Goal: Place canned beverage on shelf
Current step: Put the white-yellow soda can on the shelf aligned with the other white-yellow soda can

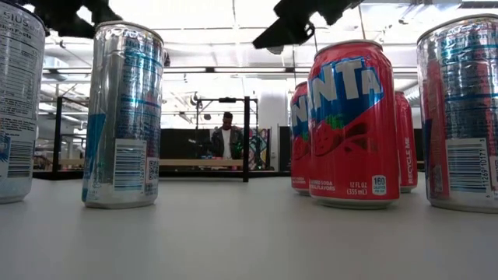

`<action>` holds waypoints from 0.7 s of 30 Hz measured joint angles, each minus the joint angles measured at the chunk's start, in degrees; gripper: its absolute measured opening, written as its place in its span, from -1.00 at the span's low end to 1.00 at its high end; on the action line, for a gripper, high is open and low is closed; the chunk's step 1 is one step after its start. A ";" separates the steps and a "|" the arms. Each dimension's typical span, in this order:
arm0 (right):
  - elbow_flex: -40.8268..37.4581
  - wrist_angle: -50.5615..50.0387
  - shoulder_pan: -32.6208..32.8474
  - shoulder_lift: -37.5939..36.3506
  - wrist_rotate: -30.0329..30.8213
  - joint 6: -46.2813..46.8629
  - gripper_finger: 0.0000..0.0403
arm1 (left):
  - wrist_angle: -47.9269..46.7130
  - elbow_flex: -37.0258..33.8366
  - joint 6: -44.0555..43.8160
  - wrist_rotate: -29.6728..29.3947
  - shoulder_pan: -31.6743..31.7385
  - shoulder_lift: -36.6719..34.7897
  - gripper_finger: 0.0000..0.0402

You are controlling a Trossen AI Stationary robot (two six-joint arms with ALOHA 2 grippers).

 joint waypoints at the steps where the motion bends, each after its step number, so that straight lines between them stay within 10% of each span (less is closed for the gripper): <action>1: 0.00 0.06 0.38 -0.06 -0.02 0.02 0.69 | -0.06 -0.53 0.86 -0.01 0.59 -1.04 0.25; 13: -0.04 0.39 2.37 -0.57 0.07 -0.07 0.69 | -4.22 -3.29 0.12 0.37 10.27 -2.83 0.25; 21: -0.04 -1.41 2.37 -0.87 0.07 -0.26 0.69 | -22.56 -3.32 -16.27 1.12 14.18 -3.04 0.25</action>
